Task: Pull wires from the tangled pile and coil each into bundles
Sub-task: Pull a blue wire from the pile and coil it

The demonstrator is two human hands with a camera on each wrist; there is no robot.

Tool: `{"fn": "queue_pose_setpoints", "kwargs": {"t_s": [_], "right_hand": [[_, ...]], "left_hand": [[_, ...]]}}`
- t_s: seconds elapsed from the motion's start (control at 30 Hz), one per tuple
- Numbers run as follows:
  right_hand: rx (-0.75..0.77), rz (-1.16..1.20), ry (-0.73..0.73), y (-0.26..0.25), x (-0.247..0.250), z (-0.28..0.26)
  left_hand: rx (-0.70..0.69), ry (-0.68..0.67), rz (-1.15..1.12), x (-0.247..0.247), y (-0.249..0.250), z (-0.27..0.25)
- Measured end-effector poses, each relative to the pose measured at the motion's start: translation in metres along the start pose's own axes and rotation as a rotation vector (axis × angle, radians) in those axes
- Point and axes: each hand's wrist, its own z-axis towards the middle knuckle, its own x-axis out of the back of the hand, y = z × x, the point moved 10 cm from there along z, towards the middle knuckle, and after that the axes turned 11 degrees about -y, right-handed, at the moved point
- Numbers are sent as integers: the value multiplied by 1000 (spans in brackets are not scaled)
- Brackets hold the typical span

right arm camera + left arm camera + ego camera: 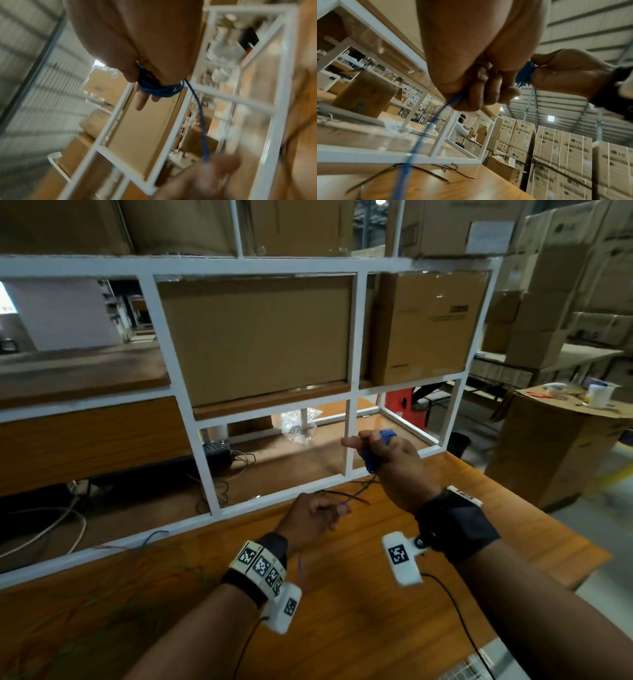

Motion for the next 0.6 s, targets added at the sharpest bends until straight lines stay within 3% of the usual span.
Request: {"fn": "queue_pose_setpoints", "kwargs": {"t_s": [0.13,0.23,0.3,0.37,0.5,0.6], "right_hand": [[-138,-764,-59,33,9,-7],[-325,-991,-343,71,-4,-17],[-481,-815,-515,88,-17,-34],[-524,-631,-631,86,-40,-51],[-444,-247,-852,76,-89,-77],[-351,262,-837,53,-103,-79]], "left_hand": [[-11,8,245,13,5,-6],[-30,18,399,29,25,-11],[-50,8,458,39,39,-13],[-82,-24,447,43,52,-12],[-175,-101,238,40,73,-15],[-227,-86,-49,40,69,-16]]}}
